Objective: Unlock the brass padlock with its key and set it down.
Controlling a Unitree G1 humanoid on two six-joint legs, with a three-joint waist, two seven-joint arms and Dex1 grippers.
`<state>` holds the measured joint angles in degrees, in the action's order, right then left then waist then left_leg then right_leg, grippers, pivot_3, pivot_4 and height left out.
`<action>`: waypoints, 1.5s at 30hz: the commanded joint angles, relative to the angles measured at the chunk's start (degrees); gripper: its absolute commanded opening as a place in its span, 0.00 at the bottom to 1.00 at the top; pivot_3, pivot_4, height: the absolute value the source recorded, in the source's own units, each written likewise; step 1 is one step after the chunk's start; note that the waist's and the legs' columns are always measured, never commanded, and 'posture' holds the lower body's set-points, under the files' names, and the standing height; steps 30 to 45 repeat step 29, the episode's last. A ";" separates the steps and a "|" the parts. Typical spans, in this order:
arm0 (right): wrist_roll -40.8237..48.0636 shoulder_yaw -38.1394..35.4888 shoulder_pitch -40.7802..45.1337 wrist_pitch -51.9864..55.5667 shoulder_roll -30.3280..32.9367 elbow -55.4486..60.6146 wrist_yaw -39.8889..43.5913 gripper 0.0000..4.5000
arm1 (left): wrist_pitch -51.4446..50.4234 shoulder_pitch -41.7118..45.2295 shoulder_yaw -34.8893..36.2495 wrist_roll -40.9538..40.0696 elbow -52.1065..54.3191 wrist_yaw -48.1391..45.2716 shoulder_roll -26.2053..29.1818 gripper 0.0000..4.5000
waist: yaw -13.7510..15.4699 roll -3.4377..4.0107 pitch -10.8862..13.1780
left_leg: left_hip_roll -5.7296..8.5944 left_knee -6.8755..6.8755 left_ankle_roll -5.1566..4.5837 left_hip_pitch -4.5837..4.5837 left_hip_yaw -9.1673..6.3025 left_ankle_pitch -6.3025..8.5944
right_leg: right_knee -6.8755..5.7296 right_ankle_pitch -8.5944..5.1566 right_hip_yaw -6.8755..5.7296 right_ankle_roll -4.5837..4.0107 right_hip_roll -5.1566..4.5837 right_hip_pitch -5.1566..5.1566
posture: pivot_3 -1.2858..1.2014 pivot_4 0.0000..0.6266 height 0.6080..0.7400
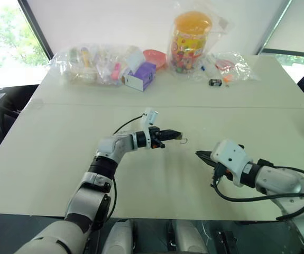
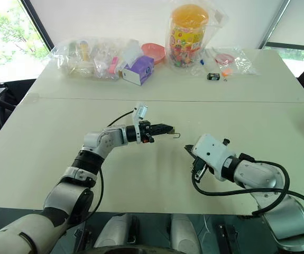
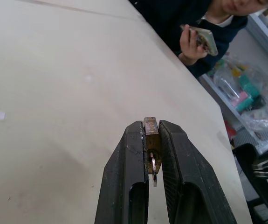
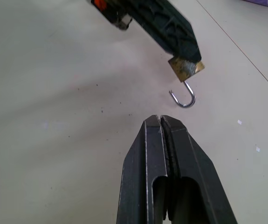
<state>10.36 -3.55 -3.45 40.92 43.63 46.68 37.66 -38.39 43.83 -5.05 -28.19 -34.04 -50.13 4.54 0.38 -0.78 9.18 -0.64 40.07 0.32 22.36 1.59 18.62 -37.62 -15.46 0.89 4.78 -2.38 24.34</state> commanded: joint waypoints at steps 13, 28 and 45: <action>-0.35 1.27 1.36 -0.07 0.81 1.39 -1.92 0.00 | 7.17 -4.29 -1.21 7.21 1.61 -4.94 5.32 0.73 | -0.53 0.02 -0.04 | -0.05 0.00 0.01 -0.07 0.00 0.00 | -0.03 0.00 0.01 0.00 0.02 -0.03 | 0.52 0.24 0.96; -1.80 1.83 4.87 -5.74 5.72 -5.27 1.93 0.00 | 11.18 -13.81 -2.75 7.34 27.72 -10.65 17.48 0.98 | -0.44 0.01 -0.03 | -0.04 0.01 0.01 -0.03 0.00 -0.01 | -0.03 0.00 0.03 -0.01 -0.15 -0.03 | 0.52 0.24 0.96; -1.98 2.16 5.21 -6.21 5.62 -5.66 1.96 0.00 | 11.18 -14.44 -2.62 7.19 29.06 -10.92 18.17 0.98 | -0.44 0.01 -0.03 | -0.04 0.00 0.02 -0.03 0.00 -0.01 | -0.03 0.00 0.03 -0.01 -0.15 -0.03 | 0.52 0.24 0.96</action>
